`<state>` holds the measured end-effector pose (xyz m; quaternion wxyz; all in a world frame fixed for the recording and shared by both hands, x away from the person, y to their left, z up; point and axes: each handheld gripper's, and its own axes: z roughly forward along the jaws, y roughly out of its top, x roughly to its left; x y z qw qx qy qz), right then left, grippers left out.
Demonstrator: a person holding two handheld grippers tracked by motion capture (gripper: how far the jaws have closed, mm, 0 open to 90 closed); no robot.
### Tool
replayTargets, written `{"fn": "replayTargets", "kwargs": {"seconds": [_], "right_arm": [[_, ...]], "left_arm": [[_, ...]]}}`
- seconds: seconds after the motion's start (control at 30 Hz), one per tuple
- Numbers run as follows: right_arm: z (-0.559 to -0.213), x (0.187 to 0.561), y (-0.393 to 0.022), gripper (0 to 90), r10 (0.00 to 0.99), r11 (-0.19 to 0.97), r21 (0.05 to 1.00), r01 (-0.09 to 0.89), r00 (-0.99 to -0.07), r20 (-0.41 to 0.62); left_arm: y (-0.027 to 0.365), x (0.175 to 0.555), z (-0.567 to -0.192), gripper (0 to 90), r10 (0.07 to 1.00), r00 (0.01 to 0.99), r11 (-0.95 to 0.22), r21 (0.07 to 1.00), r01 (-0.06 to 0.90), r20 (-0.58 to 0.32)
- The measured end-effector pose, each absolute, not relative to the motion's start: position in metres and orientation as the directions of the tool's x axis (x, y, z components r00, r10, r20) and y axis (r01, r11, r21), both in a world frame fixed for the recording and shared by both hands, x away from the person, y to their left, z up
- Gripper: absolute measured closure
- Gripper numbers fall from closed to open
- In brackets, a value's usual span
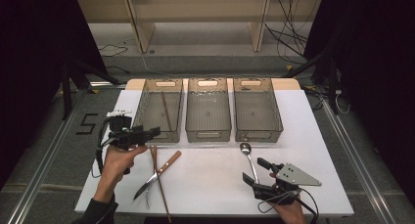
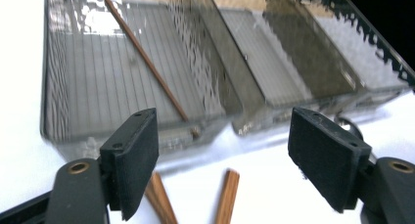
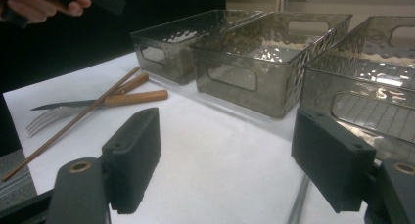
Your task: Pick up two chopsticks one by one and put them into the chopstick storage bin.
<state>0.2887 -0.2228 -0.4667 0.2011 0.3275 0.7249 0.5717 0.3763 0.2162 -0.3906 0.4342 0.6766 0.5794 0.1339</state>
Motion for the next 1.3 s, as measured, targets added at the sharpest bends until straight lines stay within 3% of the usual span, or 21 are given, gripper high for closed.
{"fn": "replayTargets", "kwargs": {"seconds": [0.87, 1.3], "right_arm": [[-0.465, 0.287, -0.222, 27.3, 0.707, 0.133, 0.963, 0.236, -0.703, 0.075], [-0.465, 0.286, -0.223, 27.3, 0.707, 0.134, 0.963, 0.234, -0.704, 0.073]], "left_arm": [[0.183, 0.313, -0.437, 30.2, 0.922, 0.346, -0.152, 0.659, 0.736, -0.174], [0.168, 0.3, -0.454, 31.9, 0.91, 0.383, -0.213, 0.616, 0.758, -0.157]]}}
